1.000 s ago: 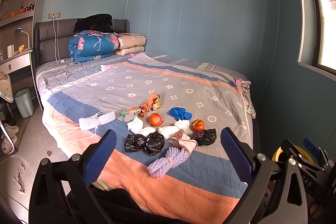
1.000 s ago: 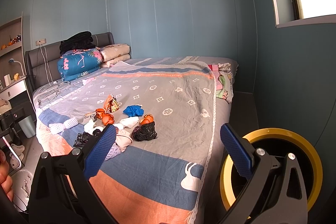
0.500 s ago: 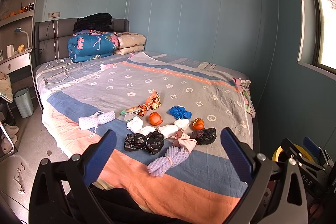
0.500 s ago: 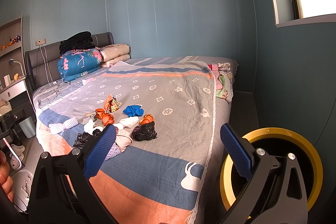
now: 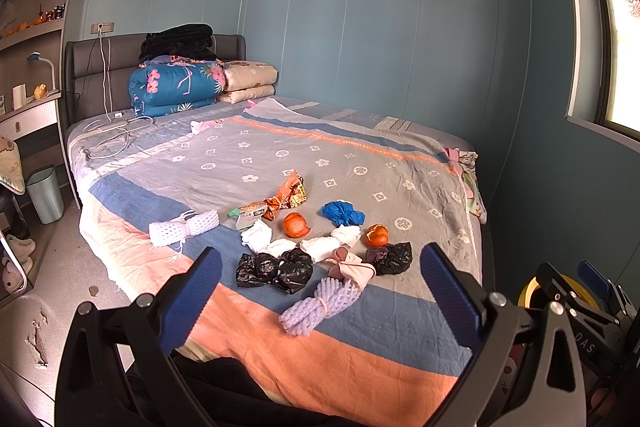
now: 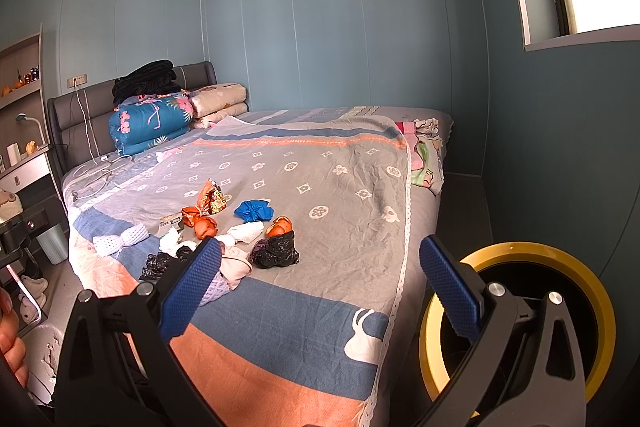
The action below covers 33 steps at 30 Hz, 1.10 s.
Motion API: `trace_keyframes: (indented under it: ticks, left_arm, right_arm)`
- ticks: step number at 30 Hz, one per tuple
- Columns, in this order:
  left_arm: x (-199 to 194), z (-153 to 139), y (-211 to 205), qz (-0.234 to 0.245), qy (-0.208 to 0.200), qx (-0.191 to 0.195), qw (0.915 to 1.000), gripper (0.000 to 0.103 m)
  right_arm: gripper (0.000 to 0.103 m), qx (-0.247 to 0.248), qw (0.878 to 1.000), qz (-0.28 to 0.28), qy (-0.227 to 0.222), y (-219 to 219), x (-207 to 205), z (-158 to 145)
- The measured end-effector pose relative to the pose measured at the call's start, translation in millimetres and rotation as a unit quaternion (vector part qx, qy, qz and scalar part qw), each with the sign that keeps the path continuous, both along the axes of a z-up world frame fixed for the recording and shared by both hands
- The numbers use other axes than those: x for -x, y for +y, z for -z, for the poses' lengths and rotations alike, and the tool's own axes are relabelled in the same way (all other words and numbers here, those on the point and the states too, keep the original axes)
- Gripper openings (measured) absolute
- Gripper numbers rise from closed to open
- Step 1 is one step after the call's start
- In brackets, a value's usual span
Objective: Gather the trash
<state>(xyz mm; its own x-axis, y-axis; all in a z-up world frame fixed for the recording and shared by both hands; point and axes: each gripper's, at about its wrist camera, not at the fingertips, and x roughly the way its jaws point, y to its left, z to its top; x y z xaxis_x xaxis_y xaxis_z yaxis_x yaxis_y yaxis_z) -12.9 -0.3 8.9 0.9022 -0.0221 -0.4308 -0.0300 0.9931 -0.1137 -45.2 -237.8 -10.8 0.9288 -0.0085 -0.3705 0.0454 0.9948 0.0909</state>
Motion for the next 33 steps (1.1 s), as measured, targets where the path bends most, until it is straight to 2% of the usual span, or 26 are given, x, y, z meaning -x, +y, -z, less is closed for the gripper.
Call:
trace_keyframes:
  ticks: [21, 28, 33]
  left_arm:
    - [-9, 11, 6, -0.002, 0.01, -0.003, 0.9999, 0.096]
    - [-36, 26, 28, 0.01, 0.033, 0.0, 0.9994, 0.096]
    - [-68, 41, 51, 0.009, 0.045, -0.011, 0.9989, 0.096]
  right_arm:
    - [0.095, 0.006, 1.0, 0.018, 0.012, 3, -9, 9]
    - [0.095, 0.012, 0.999, 0.006, 0.032, 8, -38, 23]
    - [0.095, 0.002, 0.997, -0.022, 0.069, 19, -76, 37]
